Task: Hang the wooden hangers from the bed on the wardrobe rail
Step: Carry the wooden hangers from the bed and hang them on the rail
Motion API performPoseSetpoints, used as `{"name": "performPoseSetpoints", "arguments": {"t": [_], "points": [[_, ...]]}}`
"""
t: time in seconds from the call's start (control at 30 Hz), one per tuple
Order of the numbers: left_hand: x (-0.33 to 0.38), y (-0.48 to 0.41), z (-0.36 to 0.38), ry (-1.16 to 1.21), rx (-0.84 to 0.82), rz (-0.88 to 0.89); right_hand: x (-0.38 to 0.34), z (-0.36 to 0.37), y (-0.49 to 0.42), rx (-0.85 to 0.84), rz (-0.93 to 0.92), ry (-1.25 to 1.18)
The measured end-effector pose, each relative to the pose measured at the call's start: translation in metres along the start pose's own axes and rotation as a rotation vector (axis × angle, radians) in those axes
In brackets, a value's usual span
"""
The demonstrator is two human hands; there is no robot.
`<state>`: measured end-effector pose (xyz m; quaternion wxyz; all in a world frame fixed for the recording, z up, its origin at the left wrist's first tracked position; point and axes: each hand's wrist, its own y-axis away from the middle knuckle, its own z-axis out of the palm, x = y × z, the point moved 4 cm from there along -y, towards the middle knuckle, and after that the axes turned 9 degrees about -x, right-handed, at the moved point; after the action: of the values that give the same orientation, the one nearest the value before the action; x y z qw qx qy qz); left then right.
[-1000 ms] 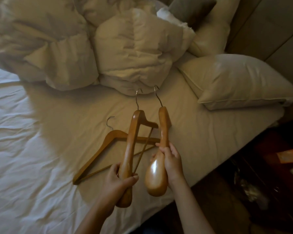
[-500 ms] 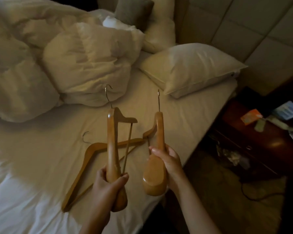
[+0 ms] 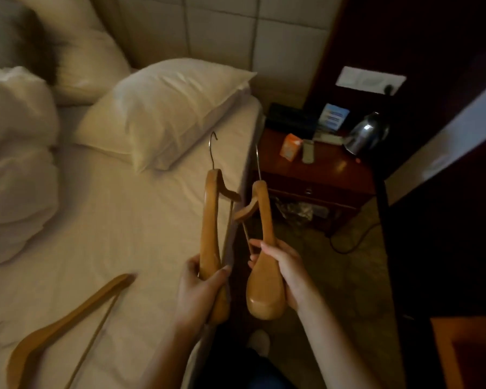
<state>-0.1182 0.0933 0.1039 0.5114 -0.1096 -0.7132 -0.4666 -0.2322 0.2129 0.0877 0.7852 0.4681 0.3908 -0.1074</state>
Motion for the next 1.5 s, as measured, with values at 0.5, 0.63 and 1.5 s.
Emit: {"name": "performPoseSetpoints", "arguments": {"t": [0.5, 0.63, 1.5], "points": [[0.03, -0.081, 0.214, -0.355, -0.634, -0.027, 0.005, -0.195, 0.019, 0.505, -0.179, -0.665], [0.04, -0.09, 0.27, -0.441, -0.796, -0.052, 0.007, -0.227, 0.03, 0.562, -0.258, -0.886], [0.001, 0.191, 0.543, -0.77, -1.747, 0.075, 0.046, -0.35, 0.366, 1.514, -0.765, -0.87]]}}
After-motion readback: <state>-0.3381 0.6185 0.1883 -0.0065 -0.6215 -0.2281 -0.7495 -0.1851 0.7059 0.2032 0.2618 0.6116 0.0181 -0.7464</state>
